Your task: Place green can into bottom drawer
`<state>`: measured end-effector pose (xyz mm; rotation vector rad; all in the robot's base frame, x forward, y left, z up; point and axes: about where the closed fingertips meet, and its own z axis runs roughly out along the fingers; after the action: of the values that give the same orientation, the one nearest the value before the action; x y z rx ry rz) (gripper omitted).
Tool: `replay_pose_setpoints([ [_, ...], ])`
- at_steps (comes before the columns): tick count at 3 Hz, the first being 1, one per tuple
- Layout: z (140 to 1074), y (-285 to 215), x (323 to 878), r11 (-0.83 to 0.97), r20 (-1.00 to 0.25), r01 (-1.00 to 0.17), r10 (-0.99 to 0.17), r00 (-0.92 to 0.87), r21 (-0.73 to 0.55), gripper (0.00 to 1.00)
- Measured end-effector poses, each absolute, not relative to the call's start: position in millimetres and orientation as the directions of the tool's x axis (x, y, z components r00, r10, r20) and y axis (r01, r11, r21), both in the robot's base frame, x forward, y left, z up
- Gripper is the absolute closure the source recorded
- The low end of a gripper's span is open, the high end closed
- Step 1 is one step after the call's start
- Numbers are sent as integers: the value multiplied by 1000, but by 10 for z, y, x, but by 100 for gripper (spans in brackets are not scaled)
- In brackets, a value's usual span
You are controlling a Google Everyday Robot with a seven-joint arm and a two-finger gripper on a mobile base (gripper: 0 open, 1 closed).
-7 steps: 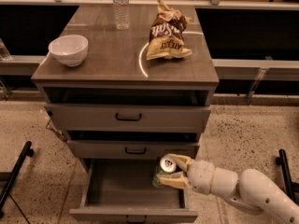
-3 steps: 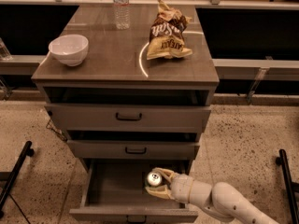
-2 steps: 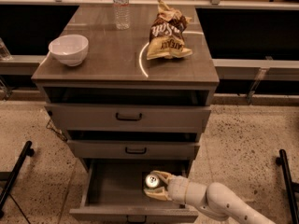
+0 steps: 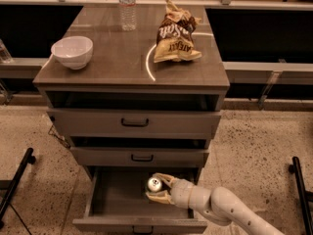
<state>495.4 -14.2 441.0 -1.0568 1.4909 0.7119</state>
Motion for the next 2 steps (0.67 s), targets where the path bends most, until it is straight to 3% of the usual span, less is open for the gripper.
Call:
replay_pose_setpoints([
  [1, 4279, 43, 5243, 389, -974, -904, -201, 102, -175, 100],
  [2, 4252, -180, 5563, 437, -971, -879, -214, 106, -192, 100],
])
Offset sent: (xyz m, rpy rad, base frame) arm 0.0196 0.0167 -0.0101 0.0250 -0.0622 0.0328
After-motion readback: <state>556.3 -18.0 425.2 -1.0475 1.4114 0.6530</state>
